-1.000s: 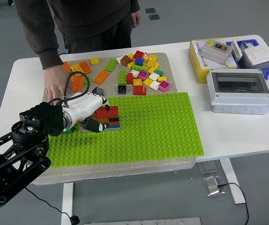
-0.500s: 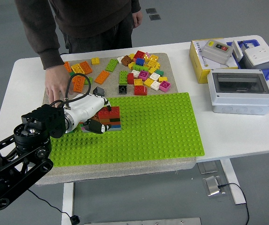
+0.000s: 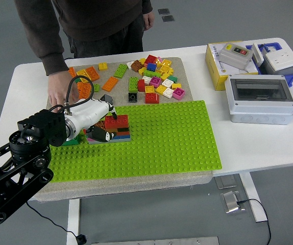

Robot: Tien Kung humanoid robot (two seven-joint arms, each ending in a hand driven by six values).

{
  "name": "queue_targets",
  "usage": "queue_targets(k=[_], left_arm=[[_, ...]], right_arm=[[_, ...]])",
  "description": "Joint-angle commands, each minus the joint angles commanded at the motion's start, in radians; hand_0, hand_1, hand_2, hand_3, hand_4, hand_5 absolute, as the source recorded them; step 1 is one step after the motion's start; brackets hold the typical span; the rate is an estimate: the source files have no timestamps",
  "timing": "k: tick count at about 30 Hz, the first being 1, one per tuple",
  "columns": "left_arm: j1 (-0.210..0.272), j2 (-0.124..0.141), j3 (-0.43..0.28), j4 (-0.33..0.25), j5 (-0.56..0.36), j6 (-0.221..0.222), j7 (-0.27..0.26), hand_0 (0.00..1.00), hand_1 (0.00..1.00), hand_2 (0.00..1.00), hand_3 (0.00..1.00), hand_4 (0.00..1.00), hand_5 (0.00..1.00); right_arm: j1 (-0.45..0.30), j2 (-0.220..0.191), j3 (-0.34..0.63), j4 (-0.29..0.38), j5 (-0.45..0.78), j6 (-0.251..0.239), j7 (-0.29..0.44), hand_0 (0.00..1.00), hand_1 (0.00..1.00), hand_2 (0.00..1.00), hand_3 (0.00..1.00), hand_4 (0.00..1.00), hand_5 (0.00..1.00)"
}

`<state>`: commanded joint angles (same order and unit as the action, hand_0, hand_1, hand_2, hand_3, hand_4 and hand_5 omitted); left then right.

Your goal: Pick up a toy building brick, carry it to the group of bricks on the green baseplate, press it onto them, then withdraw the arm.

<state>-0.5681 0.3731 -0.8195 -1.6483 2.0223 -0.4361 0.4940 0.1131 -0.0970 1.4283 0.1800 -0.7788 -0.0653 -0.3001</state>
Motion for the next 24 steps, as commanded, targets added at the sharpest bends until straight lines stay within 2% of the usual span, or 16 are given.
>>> queue_targets(k=[9,13,16,21,24], left_arm=[[-0.002,0.023,-0.026,-0.02,-0.018,-0.002,-0.005,0.954,0.932,0.903,0.696,0.705,0.384],[0.018,0.029,-0.065,-0.022,-0.015,0.006,-0.012,0.954,0.931,0.904,0.695,0.704,0.383],[0.055,0.045,-0.107,-0.017,-0.01,0.016,-0.02,0.955,0.931,0.904,0.692,0.705,0.385],[0.139,0.093,-0.191,-0.017,-0.002,0.038,-0.039,0.955,0.931,0.904,0.692,0.705,0.385],[0.19,0.102,-0.249,-0.007,0.004,0.064,-0.062,0.956,0.93,0.901,0.696,0.705,0.387]], right_arm=[[-0.004,-0.001,0.005,0.0,-0.003,-0.003,-0.003,0.631,0.588,0.671,0.777,0.636,0.998],[-0.006,0.0,0.004,0.0,-0.009,-0.005,-0.006,0.63,0.589,0.671,0.778,0.636,0.998],[-0.006,0.003,-0.005,0.0,-0.008,-0.007,-0.007,0.63,0.589,0.671,0.777,0.637,0.998],[-0.008,0.005,-0.012,0.0,-0.005,-0.005,-0.009,0.63,0.589,0.671,0.777,0.637,0.998],[-0.01,0.008,-0.014,0.0,-0.007,-0.004,-0.01,0.63,0.589,0.681,0.776,0.638,0.998]])
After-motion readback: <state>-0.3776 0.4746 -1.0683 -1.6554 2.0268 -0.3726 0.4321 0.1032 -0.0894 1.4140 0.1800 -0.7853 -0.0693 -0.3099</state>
